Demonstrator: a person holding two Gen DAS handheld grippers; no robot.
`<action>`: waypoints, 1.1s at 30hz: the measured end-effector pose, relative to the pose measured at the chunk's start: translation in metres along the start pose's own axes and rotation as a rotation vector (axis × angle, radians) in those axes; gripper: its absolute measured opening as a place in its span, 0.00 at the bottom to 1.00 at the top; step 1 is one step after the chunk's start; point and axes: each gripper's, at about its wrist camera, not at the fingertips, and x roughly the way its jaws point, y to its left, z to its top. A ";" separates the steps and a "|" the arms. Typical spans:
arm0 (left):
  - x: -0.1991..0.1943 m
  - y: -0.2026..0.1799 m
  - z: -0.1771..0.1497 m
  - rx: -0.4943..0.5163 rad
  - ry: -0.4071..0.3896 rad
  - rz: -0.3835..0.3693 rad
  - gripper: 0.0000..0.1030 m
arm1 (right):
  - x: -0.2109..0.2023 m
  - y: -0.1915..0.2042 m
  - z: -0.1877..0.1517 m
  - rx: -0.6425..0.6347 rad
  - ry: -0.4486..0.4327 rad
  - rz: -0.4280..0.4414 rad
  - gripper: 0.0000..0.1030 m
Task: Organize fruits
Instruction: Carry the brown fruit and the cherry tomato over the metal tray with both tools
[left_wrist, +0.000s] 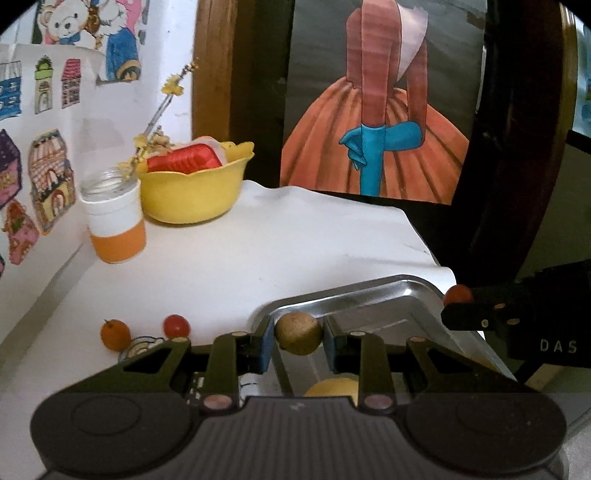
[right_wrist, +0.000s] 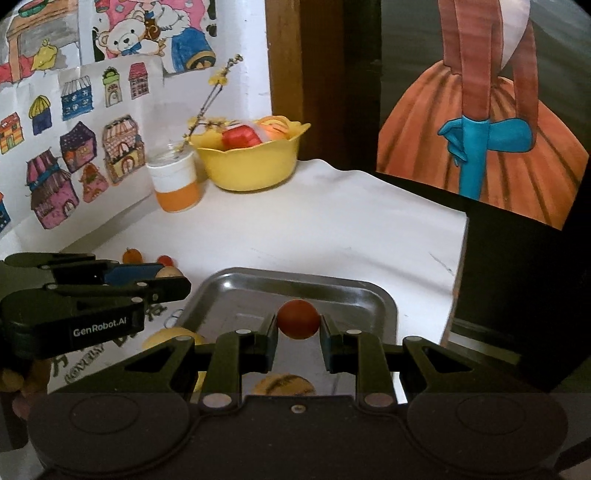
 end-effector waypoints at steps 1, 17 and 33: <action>0.002 -0.001 0.000 0.002 0.004 -0.001 0.30 | 0.001 -0.001 -0.002 0.000 0.000 -0.003 0.25; 0.027 -0.008 -0.005 0.011 0.072 0.012 0.30 | 0.026 -0.008 -0.011 0.014 0.019 0.004 0.25; 0.039 -0.003 -0.008 -0.010 0.108 0.017 0.30 | 0.047 -0.013 -0.016 0.050 0.052 0.012 0.25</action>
